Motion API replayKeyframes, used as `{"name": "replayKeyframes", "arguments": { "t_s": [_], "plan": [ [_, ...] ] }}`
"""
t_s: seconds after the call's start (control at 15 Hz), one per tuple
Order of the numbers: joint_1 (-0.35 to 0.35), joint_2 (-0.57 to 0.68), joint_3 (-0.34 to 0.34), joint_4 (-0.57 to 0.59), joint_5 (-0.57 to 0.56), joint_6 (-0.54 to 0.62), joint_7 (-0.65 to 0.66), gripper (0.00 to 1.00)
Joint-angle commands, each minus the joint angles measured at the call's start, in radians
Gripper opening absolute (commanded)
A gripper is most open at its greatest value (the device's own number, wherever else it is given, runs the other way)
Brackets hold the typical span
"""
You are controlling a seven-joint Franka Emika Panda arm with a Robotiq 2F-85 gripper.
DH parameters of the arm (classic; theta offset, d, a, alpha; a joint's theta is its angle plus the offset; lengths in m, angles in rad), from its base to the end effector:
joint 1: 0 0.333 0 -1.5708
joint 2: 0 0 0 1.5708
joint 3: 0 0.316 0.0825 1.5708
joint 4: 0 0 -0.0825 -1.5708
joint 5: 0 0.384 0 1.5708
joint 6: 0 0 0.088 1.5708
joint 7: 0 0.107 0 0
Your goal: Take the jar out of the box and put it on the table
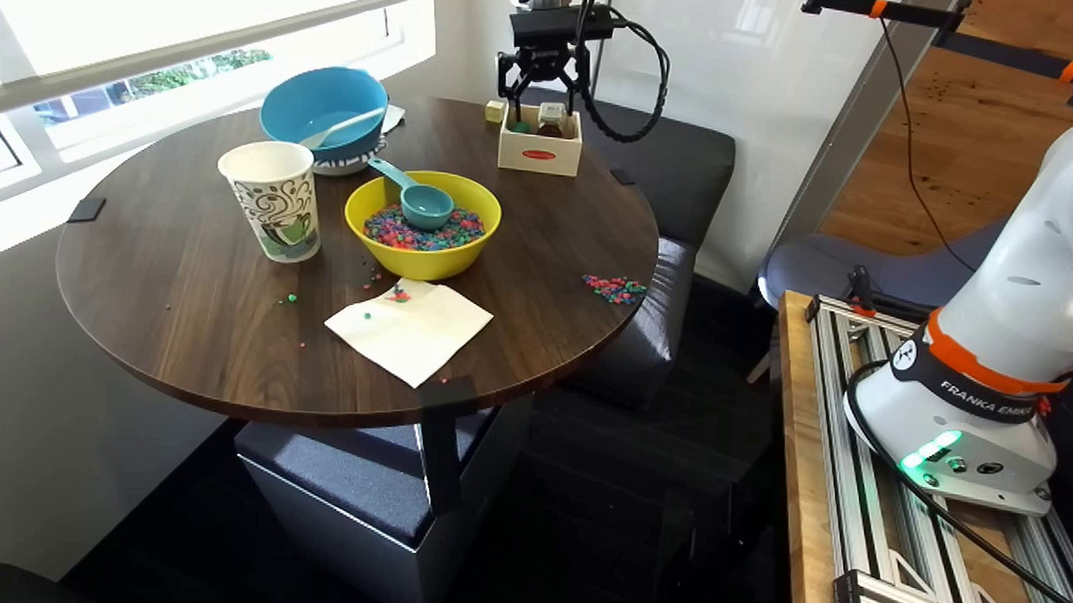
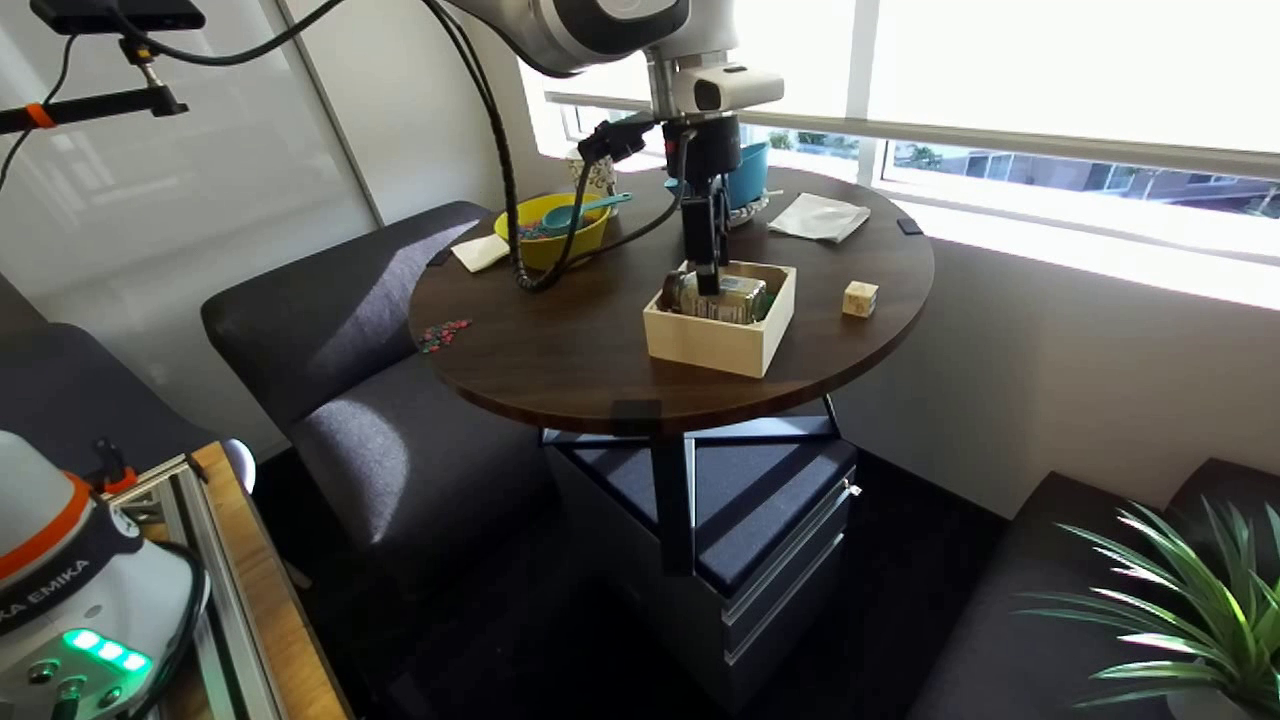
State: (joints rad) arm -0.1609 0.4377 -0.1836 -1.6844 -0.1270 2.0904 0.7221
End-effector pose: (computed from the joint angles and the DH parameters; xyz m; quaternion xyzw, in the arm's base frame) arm 0.6268 -0.2183 0.3487 0.8770 -0.4711 0.0047 0.0942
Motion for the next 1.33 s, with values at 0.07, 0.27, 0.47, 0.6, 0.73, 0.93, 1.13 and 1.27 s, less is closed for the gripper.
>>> {"name": "replayKeyframes", "arguments": {
  "t_s": [0.07, 0.27, 0.47, 0.6, 0.73, 0.93, 1.13, 1.27],
  "plan": [
    [0.009, 0.065, -0.029, 0.086, 0.033, -0.113, -0.003, 0.52],
    [0.011, 0.081, -0.029, 0.101, 0.041, -0.15, 0.001, 0.3],
    [0.001, 0.038, -0.023, 0.092, 0.076, -0.168, -0.013, 0.23],
    [-0.006, -0.034, -0.02, 0.046, 0.107, -0.15, -0.036, 0.23],
    [-0.005, -0.104, -0.021, -0.003, 0.117, -0.135, -0.067, 0.23],
    [0.004, -0.222, -0.002, -0.098, 0.132, -0.12, -0.173, 0.23],
    [0.035, -0.309, 0.035, -0.207, 0.155, -0.116, -0.285, 0.23],
    [0.059, -0.342, 0.067, -0.265, 0.169, -0.116, -0.343, 0.23]
  ]
}}
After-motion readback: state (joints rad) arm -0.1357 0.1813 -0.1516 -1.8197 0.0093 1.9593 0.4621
